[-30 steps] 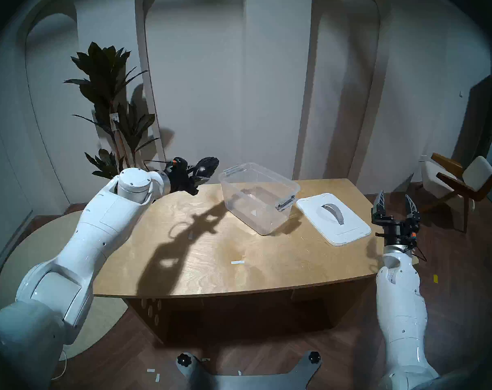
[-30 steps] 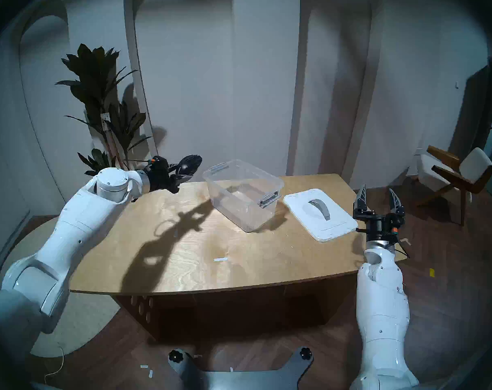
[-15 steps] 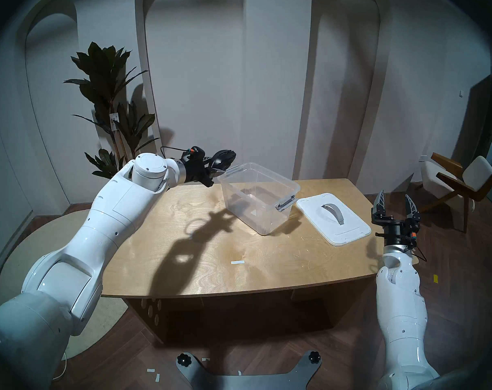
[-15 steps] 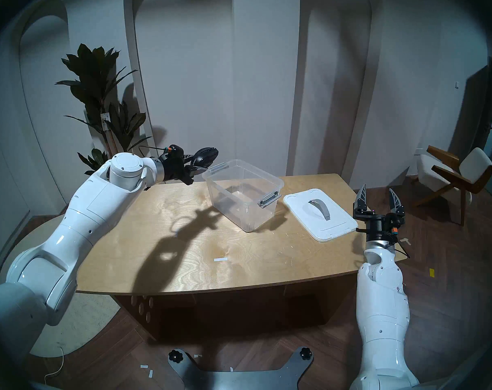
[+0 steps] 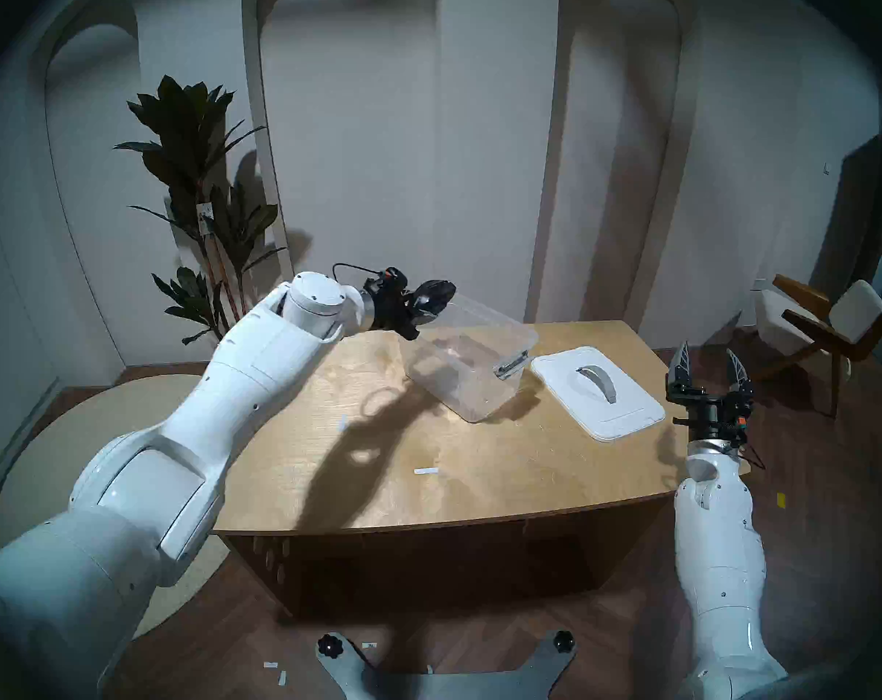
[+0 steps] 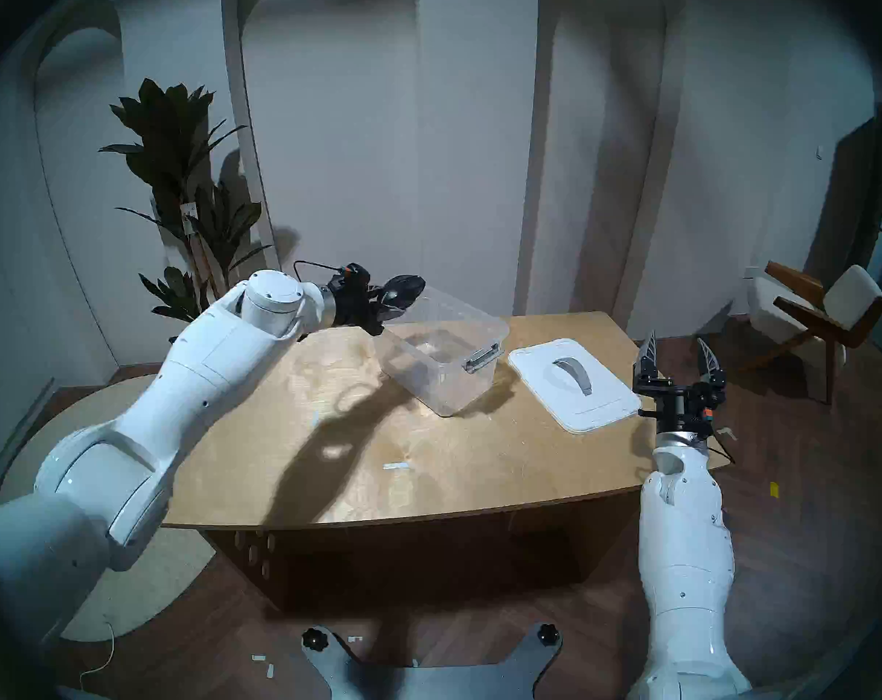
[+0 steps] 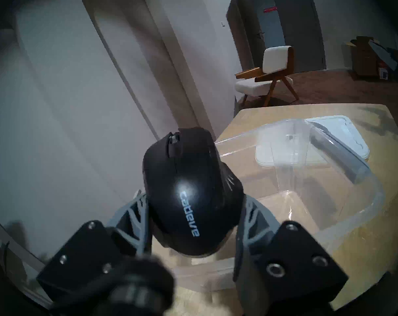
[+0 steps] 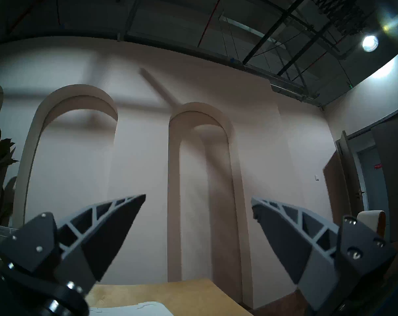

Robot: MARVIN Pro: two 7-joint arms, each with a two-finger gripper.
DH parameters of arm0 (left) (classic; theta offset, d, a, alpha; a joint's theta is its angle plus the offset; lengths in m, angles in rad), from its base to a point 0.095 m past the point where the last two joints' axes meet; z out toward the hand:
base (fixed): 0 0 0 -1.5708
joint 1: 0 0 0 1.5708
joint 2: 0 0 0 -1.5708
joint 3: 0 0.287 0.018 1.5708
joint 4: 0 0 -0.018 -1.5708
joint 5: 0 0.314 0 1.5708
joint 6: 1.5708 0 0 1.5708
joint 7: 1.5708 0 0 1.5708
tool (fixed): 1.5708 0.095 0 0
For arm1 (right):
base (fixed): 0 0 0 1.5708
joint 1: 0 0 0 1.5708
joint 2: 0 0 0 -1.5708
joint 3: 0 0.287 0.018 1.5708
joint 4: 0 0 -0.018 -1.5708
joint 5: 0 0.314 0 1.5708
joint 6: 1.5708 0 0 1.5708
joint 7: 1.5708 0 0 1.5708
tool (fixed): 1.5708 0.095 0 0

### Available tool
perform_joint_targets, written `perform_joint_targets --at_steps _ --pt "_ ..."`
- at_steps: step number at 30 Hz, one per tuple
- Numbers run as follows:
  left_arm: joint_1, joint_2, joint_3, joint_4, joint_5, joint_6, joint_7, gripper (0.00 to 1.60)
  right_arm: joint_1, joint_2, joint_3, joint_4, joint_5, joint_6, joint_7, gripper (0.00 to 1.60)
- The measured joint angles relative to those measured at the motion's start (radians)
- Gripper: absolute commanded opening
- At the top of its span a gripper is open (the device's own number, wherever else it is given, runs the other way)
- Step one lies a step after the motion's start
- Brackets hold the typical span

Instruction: Open a storage container and put mouse inside

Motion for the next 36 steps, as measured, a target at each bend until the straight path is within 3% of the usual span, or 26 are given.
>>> perform_joint_targets --at_steps 6,7,8,9,14,20,28,36 --pt "-0.036 -0.068 0.029 0.109 -0.014 0.006 0.045 0.00 0.000 0.000 0.000 0.000 0.000 0.000 0.000 1.60" --pt "-0.042 -0.079 0.030 0.127 -0.016 0.005 0.052 0.32 0.000 0.000 0.000 0.000 0.000 0.000 0.000 1.60" --pt "-0.049 -0.092 0.031 0.150 -0.018 0.003 0.059 1.41 0.000 0.000 0.000 0.000 0.000 0.000 0.000 1.60" --pt "-0.054 -0.102 0.031 0.168 -0.018 0.001 0.065 1.60 0.000 0.000 0.000 0.000 0.000 0.000 0.000 1.60" --pt "-0.087 -0.146 0.026 0.253 -0.019 -0.021 0.092 1.60 0.000 0.000 0.000 0.000 0.000 0.000 0.000 1.60" --pt "-0.105 -0.150 0.022 0.261 0.001 -0.091 0.153 1.60 0.000 0.001 0.000 0.000 0.000 0.000 -0.001 1.60" --pt "-0.077 -0.109 -0.015 0.145 0.033 -0.211 0.300 1.60 0.000 0.001 -0.001 0.001 0.000 0.000 -0.001 1.60" --pt "0.012 -0.053 -0.077 0.032 0.025 -0.255 0.420 1.60 0.000 0.001 -0.001 0.003 0.000 0.000 -0.001 1.60"
